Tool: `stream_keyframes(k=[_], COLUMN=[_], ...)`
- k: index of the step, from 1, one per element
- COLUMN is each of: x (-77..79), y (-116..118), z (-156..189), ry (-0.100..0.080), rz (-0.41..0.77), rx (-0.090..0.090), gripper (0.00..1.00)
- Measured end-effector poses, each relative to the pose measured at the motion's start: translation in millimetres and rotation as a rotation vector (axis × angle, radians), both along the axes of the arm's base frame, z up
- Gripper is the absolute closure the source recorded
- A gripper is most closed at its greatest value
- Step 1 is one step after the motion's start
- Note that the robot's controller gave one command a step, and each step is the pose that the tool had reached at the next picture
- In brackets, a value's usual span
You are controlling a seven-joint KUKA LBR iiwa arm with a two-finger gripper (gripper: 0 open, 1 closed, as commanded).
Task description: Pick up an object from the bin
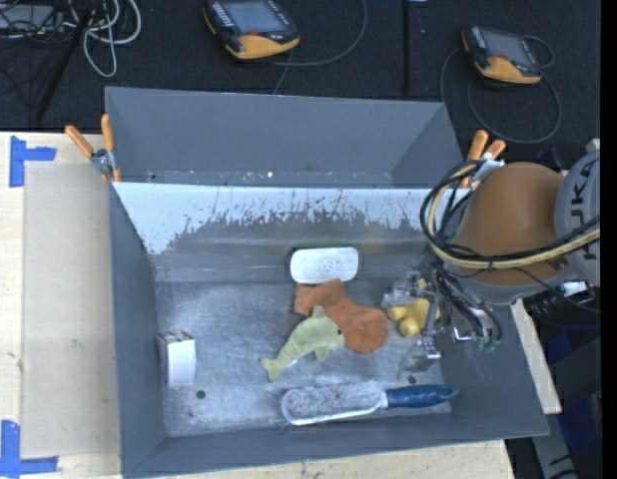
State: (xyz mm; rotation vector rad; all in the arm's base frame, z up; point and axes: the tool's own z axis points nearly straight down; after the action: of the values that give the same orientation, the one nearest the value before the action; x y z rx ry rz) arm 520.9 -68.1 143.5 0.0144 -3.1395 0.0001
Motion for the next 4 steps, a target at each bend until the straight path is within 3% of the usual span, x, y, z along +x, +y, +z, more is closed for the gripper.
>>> stream_keyframes(k=[1,2,3,4], x=[0.0,15.4,13.6,39.1], y=[0,-3,-8,-9], z=[0,-39,-71,-70], ry=[0.000,-0.007,-0.003,0.001], rz=[0.000,-0.072,-0.169,-0.260], rx=[0.000,0.000,0.002,0.002], gripper=[0.00,0.00,0.00,0.00])
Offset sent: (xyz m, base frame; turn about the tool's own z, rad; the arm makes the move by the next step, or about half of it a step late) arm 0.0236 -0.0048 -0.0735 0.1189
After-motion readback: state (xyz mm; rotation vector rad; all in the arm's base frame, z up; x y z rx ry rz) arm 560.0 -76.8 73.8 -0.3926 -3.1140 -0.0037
